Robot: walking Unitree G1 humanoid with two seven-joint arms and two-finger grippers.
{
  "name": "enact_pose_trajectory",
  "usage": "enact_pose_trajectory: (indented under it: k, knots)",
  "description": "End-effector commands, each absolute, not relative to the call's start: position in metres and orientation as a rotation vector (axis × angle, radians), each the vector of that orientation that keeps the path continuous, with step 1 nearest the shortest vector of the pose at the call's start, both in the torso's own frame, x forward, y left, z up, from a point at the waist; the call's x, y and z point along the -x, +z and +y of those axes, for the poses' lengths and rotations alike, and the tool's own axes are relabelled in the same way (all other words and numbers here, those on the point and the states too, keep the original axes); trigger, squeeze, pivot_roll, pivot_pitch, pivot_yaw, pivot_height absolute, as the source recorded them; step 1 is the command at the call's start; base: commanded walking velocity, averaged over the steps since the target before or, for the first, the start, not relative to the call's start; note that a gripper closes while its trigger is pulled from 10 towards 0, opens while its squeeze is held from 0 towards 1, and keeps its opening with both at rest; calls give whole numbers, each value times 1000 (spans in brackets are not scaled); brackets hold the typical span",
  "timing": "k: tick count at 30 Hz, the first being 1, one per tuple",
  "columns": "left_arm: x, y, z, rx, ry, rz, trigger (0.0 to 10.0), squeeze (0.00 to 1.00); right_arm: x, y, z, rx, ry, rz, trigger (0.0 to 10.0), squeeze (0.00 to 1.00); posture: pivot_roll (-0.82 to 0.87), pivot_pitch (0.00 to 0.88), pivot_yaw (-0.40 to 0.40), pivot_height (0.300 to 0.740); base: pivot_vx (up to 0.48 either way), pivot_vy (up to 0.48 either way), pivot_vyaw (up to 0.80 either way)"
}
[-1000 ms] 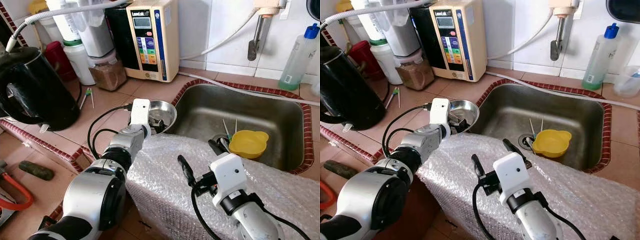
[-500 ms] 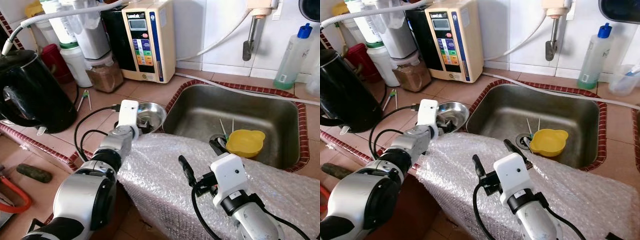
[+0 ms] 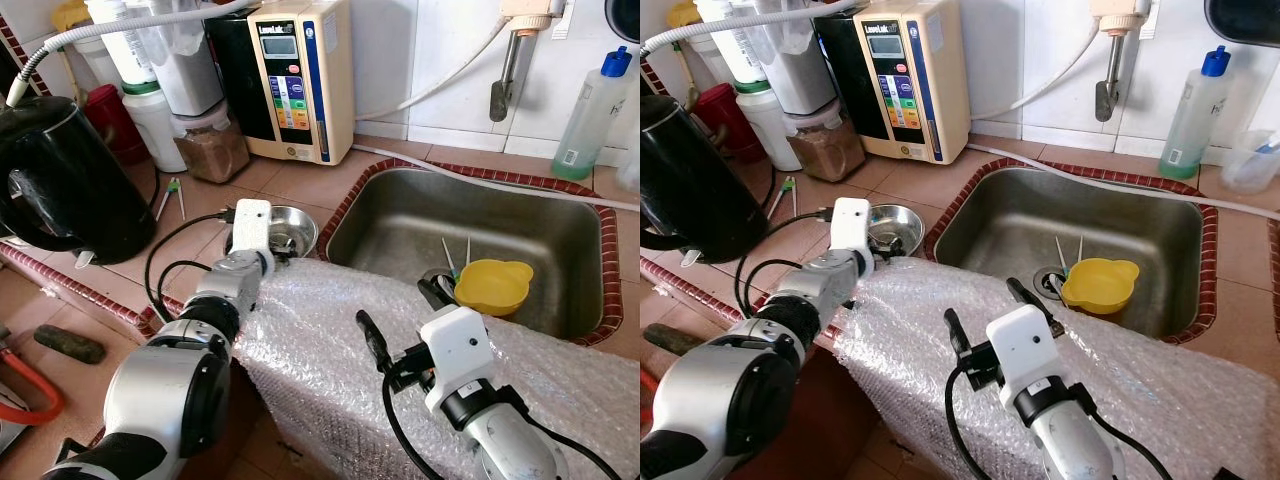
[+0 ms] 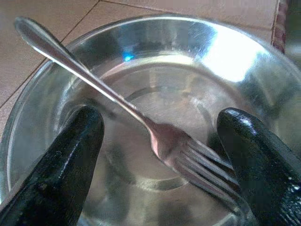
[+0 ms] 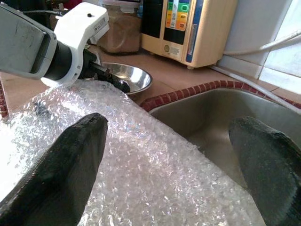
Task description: Kitchen organization
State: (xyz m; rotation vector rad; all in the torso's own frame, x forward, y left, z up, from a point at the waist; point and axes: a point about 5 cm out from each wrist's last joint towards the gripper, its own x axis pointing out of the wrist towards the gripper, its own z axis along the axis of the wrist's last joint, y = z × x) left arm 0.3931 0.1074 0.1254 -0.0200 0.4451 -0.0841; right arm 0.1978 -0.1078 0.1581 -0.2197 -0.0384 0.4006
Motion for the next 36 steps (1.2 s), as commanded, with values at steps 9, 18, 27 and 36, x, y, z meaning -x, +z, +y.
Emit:
enact_pose_trajectory:
  k: [9,18,27,36]
  knots:
    - [-393,125,119,88,101,450,10000,0,-198,156,-102,206,410,-31,10000,361,-124,12,175,740,0,0,0]
    - [-390,117,119,140,107,491,0,0,-199,156,-102,206,410,-31,10000,361,-124,11,176,740,0,0,0]
    - [-385,107,119,123,116,520,0,0,-198,155,-101,208,413,-29,10000,361,-125,13,180,740,0,0,0]
    - [-380,98,122,78,109,543,0,0,-198,154,-100,212,411,-26,10000,361,-124,11,188,740,0,0,0]
